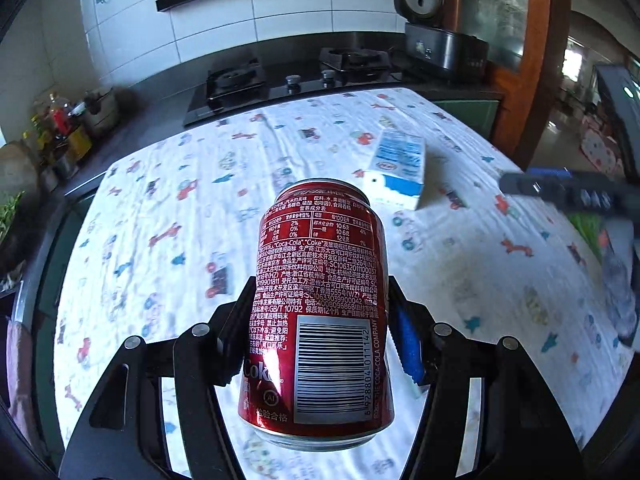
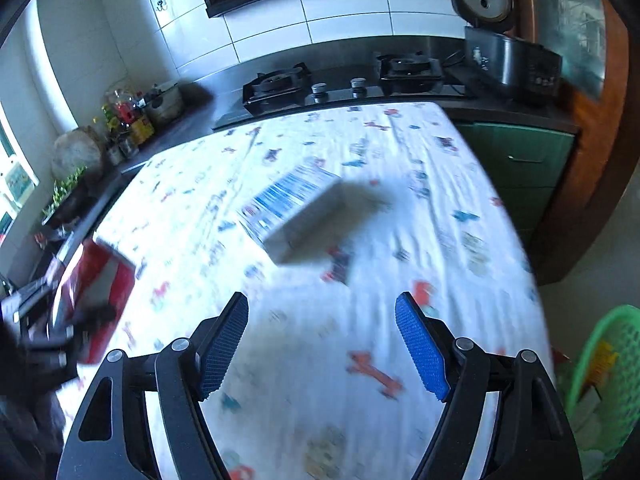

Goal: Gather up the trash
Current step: 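Move the left tool to the red Coke can and grasp it, then lift the Coke can with the left tool while the right tool grasps the milk carton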

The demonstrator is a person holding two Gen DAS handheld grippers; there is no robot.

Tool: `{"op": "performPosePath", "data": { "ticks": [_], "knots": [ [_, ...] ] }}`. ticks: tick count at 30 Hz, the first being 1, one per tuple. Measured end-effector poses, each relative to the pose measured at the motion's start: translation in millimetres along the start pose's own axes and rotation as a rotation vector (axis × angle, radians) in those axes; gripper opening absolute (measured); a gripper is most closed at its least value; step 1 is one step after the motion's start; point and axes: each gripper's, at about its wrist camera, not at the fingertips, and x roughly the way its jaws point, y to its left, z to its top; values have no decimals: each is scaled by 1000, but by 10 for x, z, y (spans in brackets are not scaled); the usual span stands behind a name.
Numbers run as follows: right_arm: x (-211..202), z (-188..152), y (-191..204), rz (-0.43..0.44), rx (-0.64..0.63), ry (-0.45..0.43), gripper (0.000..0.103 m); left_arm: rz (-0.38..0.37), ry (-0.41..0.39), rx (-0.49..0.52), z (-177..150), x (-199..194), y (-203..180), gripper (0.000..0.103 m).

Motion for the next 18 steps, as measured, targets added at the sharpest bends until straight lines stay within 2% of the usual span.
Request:
{"op": "performPosePath", "data": {
  "ticks": [7,18],
  "knots": [
    [464,479,391,-36,30,34,74,-18,-7,-44,-89,45,271,60],
    [1078,763,353,-113,193,84,72,-62,7,-37,-156,262,339,60]
  ]
}}
